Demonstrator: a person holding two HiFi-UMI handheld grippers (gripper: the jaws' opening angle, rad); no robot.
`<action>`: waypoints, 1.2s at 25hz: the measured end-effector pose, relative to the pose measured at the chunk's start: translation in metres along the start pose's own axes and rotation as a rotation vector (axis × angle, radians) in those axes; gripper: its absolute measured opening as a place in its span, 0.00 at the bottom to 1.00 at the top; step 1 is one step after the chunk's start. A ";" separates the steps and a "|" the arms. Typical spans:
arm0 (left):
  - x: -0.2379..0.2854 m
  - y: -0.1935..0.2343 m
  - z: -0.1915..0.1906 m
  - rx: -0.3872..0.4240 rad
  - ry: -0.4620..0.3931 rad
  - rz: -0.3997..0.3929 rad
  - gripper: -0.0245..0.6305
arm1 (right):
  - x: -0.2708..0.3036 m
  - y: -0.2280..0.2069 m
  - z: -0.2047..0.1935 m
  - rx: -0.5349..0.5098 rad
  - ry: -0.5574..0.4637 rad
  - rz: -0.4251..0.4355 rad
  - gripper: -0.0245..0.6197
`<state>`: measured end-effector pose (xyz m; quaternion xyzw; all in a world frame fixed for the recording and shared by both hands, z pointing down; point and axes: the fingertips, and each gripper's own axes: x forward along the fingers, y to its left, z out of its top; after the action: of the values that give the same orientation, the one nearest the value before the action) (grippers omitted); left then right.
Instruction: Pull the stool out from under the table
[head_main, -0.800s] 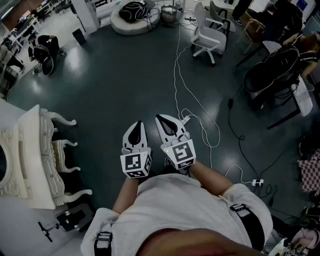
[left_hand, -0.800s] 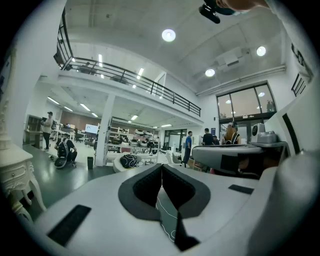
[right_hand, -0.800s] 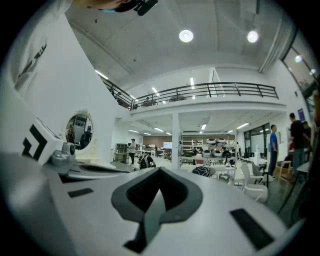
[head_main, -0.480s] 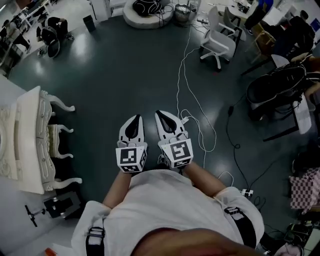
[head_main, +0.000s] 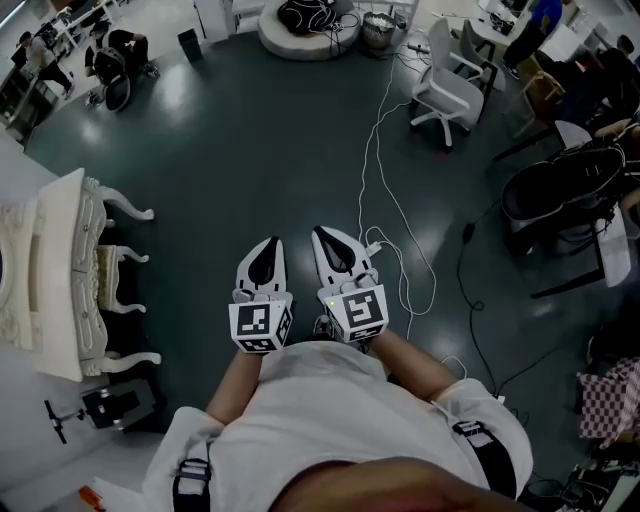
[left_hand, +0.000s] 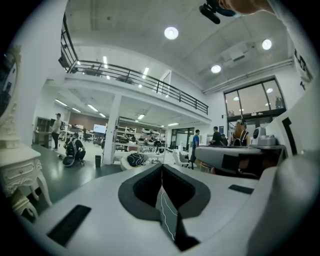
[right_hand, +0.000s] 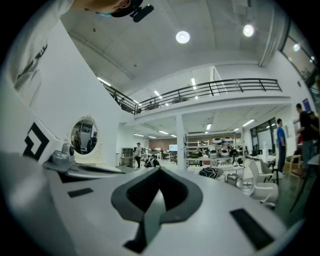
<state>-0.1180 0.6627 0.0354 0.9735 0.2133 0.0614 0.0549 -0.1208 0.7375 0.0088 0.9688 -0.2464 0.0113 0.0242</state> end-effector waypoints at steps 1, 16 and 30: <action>0.002 -0.002 -0.004 -0.002 0.001 0.011 0.05 | 0.000 -0.003 -0.003 0.001 -0.001 0.015 0.06; 0.028 0.099 -0.033 -0.053 0.048 0.157 0.05 | 0.106 0.034 -0.034 -0.005 0.054 0.160 0.06; 0.066 0.313 0.005 -0.116 -0.002 0.301 0.05 | 0.307 0.119 -0.014 -0.098 0.071 0.300 0.06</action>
<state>0.0704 0.4077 0.0783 0.9897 0.0611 0.0803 0.1014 0.0917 0.4878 0.0382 0.9178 -0.3874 0.0371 0.0782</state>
